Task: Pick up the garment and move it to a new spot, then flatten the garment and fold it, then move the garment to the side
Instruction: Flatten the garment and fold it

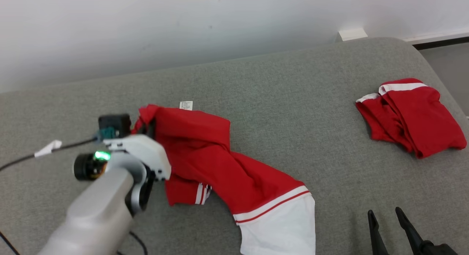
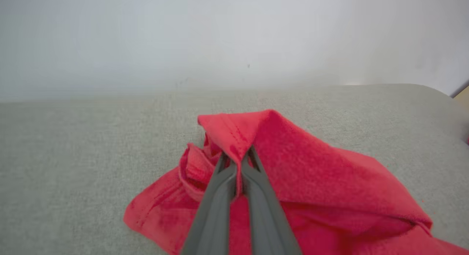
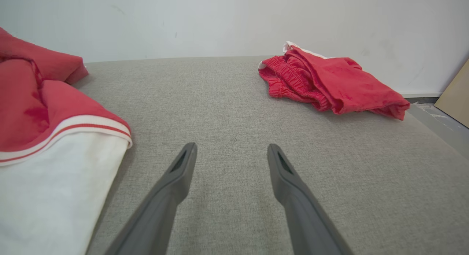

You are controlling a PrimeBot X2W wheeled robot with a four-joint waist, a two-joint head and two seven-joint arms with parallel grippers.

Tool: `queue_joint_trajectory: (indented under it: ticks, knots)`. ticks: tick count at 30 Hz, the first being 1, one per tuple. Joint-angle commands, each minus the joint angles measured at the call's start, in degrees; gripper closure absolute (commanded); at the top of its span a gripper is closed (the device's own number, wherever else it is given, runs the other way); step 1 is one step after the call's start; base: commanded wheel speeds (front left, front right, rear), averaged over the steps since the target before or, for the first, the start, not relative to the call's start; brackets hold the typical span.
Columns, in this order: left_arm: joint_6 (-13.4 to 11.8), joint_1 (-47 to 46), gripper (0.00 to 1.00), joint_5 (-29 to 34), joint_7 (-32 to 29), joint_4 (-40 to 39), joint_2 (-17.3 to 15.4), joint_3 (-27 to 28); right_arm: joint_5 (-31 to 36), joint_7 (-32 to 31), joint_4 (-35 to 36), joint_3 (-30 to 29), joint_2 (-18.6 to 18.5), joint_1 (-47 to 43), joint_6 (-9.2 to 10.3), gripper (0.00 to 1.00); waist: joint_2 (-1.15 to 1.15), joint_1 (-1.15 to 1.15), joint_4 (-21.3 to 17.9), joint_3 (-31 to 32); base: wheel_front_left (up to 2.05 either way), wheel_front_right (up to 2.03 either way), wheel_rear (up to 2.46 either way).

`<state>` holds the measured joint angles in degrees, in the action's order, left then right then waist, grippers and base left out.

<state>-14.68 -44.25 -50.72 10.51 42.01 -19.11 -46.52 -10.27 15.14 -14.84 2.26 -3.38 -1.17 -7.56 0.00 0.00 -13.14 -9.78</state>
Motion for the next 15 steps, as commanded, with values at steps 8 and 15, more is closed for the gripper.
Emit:
queue_joint_trajectory:
  ticks: [8,15]
  knots:
    - [0.4,-10.6,1.00,3.7,-1.8,4.2,2.4,-2.0,-0.6,-0.1,-0.7,1.9,0.0,2.7,0.17,0.00,0.00,0.00,-2.7,-2.5,0.00,0.00,0.00]
    - [3.1,-15.7,0.00,6.0,0.7,11.7,6.3,-4.2,-1.1,-0.1,-1.2,2.4,0.2,3.1,0.17,0.00,0.00,0.00,-4.6,-3.3,0.00,0.00,0.00]
